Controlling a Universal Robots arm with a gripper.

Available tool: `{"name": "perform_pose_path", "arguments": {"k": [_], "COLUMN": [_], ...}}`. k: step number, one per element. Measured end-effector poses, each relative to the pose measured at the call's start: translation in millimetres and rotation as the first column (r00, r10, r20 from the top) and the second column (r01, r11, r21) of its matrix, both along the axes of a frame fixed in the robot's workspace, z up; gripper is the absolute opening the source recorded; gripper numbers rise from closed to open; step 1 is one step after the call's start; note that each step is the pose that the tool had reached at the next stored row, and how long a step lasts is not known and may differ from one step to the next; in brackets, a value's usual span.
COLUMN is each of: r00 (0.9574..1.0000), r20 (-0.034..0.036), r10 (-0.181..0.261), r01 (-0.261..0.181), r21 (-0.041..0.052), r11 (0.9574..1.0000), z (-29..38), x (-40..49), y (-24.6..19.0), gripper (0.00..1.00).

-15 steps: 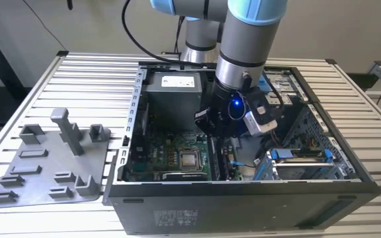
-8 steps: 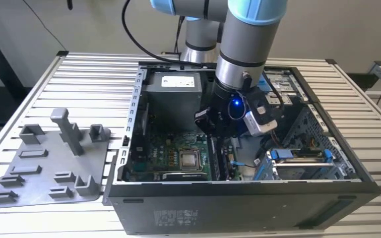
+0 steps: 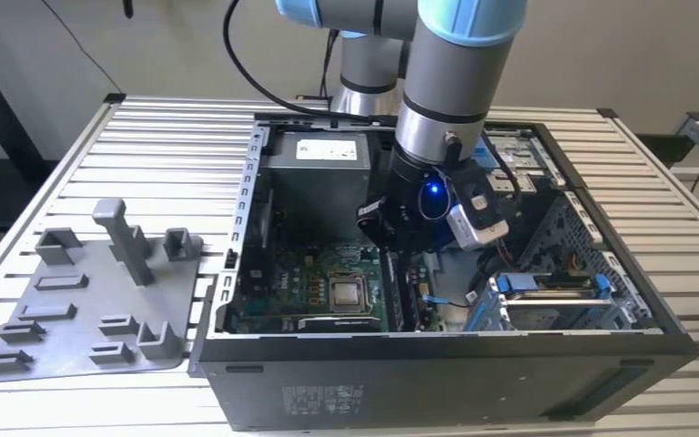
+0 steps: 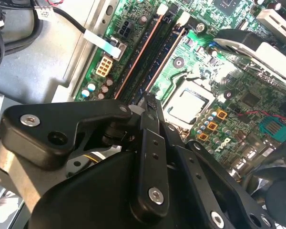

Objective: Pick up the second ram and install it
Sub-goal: 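Press down the second ram until it locks into place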

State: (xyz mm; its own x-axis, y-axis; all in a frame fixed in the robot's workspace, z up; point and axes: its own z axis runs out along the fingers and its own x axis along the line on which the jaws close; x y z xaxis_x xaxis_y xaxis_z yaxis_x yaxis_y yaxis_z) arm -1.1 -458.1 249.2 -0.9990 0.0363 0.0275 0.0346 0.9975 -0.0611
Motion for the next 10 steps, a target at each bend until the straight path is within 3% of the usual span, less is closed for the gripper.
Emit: {"name": "perform_pose_path", "arguments": {"k": [4, 7, 10], "r00": [1.0000, 0.9985, 0.9941], "r20": [0.0000, 0.0000, 0.0000], "r10": [0.010, 0.054, 0.108], "r01": [-0.010, -0.054, -0.108], "r21": [0.0000, 0.0000, 0.0000], "r11": [1.0000, 0.9985, 0.9941], "z": [0.0, 0.0, 0.0], "x": [0.0, -0.1, -0.1], "y": [0.0, 0.0, 0.0], "gripper": [0.11, 0.11, 0.11]}}
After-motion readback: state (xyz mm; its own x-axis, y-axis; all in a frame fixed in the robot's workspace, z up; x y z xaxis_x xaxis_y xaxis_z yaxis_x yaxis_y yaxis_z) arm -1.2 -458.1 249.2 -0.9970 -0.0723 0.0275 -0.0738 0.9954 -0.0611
